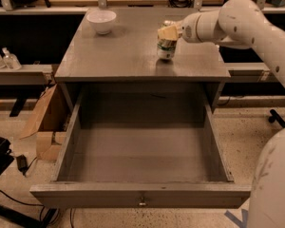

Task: Pick 7up can from top drawer and place on counter

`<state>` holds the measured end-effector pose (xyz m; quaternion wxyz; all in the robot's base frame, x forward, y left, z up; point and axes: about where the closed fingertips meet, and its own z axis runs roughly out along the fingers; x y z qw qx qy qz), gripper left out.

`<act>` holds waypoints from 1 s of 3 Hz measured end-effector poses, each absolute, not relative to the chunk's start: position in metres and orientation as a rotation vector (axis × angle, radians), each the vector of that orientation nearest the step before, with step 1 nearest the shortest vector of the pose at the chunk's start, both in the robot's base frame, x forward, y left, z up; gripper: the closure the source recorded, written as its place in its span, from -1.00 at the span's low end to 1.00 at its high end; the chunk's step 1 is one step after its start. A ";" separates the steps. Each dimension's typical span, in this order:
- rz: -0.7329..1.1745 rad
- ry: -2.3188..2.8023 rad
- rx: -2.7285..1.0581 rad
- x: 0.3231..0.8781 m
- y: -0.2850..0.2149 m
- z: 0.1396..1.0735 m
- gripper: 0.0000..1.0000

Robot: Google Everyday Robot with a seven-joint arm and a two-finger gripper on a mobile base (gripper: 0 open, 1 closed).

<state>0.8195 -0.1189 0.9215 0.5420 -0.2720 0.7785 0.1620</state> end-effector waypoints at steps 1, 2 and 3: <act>0.351 1.838 -0.630 0.818 -0.128 0.891 1.00; 0.351 1.838 -0.630 0.818 -0.128 0.895 0.66; 0.351 1.838 -0.630 0.818 -0.128 0.895 0.20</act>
Offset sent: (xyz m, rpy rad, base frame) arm -0.0011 -0.0092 -0.0296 -0.0087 -0.0196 -0.0261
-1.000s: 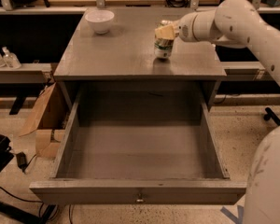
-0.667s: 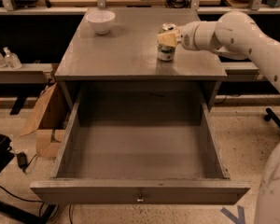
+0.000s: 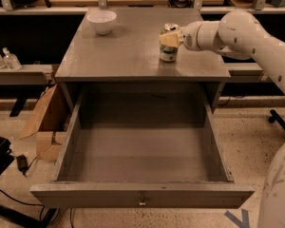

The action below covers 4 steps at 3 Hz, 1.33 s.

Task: Pick 7up can from top drawer and place on counter

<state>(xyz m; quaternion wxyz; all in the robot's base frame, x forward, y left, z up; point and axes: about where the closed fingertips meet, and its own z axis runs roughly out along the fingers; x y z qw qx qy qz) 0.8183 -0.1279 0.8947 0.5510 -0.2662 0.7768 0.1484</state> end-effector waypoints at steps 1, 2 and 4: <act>0.354 1.839 -0.632 0.819 -0.126 0.893 -0.28; 0.354 1.839 -0.632 0.819 -0.125 0.893 -0.74; 0.358 1.839 -0.635 0.819 -0.123 0.892 -1.00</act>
Offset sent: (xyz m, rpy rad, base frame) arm 0.0004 0.0024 -0.0012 0.0005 0.0017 0.0031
